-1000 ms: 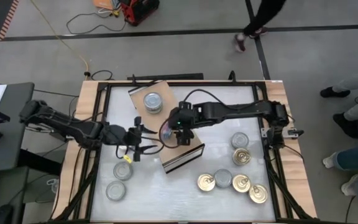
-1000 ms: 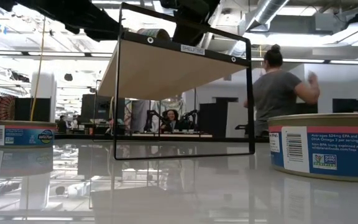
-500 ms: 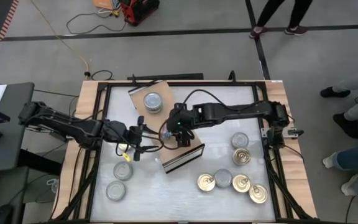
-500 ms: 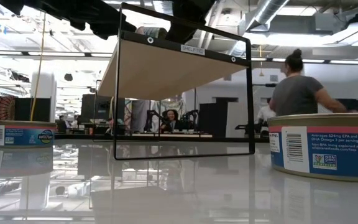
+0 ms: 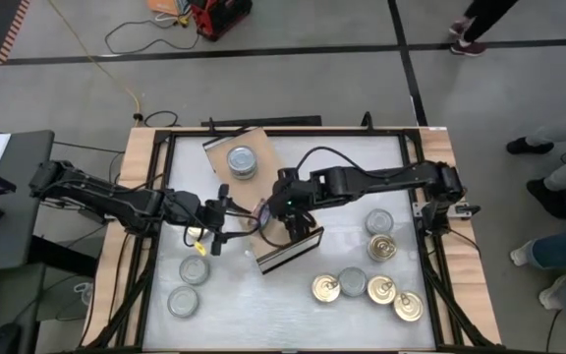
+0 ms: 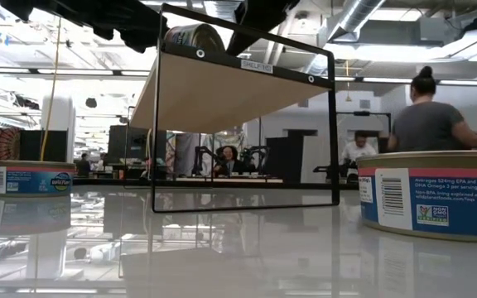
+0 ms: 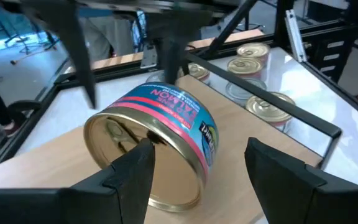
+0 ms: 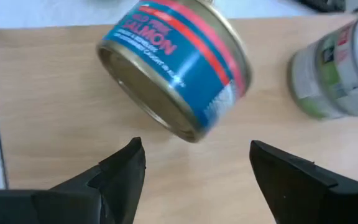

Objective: Stack canned seafood by type on shelf
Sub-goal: Put the blue tuna can on the shelf

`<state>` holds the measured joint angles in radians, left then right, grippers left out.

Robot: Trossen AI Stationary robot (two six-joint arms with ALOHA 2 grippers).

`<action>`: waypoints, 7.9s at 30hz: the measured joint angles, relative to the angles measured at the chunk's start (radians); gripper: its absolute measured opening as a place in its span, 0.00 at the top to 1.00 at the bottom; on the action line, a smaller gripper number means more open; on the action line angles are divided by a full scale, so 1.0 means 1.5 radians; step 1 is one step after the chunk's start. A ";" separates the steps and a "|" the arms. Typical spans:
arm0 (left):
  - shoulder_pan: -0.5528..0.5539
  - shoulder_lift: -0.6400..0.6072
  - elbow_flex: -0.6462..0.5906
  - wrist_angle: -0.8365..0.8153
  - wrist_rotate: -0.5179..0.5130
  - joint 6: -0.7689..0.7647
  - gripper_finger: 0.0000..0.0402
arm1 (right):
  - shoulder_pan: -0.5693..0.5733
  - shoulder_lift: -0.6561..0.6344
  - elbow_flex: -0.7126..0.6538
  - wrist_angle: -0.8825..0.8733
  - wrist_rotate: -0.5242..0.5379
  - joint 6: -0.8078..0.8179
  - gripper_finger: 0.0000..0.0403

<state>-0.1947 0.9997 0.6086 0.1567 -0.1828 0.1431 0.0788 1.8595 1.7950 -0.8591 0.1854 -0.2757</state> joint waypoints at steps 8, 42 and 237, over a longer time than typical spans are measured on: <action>0.000 0.000 0.000 -0.006 0.000 0.001 0.40 | 0.005 -0.001 0.001 0.007 0.001 -0.081 0.22; -0.025 0.029 0.000 0.081 0.025 0.008 0.40 | -0.065 0.007 0.004 -0.045 -0.007 0.020 0.27; -0.073 -0.008 0.078 0.007 -0.270 0.130 0.43 | 0.105 -0.120 -0.179 0.194 0.286 0.488 0.06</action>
<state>-0.3042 0.9879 0.7261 0.1670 -0.5877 0.3377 0.2367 1.6789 1.5273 -0.5677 0.6147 0.4566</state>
